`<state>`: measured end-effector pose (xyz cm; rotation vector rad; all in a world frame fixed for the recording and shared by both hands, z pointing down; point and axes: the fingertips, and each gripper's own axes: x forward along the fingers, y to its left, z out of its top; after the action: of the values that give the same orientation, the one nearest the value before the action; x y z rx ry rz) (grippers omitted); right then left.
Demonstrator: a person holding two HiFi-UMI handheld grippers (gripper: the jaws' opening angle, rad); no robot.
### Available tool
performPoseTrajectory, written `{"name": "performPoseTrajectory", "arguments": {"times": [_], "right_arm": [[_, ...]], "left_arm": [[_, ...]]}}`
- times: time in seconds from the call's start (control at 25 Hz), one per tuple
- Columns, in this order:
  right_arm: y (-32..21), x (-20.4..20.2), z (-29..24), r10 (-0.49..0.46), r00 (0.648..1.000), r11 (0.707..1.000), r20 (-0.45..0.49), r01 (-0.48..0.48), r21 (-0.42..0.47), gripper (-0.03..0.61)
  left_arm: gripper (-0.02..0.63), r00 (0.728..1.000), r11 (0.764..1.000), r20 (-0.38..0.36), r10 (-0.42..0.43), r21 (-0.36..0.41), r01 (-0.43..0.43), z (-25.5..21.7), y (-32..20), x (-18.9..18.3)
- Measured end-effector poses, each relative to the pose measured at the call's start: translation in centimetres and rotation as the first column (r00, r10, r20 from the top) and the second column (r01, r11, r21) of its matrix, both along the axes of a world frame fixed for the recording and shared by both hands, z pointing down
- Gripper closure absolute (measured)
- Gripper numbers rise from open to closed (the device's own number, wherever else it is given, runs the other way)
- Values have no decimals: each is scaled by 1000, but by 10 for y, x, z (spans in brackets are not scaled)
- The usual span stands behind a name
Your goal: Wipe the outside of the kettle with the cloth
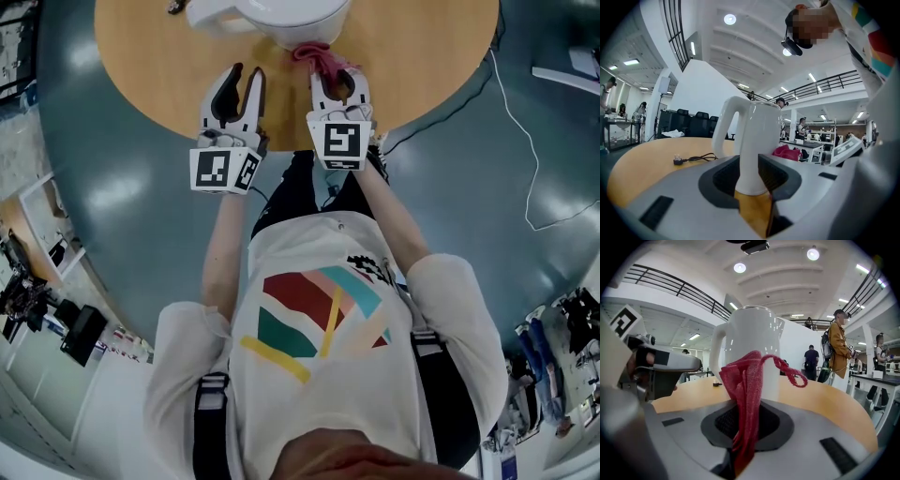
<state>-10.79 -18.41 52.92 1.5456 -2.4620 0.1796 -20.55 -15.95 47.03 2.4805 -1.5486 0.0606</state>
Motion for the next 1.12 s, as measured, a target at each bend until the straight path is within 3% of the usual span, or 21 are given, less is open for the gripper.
{"name": "performPoseTrajectory", "arguments": {"times": [0.56, 1.12], "right_arm": [[-55, 62, 12, -36, 998, 999, 45, 37, -31, 540], [-108, 65, 20, -16, 998, 994, 67, 24, -107, 540]], "left_arm": [[460, 992, 992, 24, -122, -5, 122, 4, -22, 38], [460, 974, 975, 55, -221, 31, 220, -9, -16, 15]]}}
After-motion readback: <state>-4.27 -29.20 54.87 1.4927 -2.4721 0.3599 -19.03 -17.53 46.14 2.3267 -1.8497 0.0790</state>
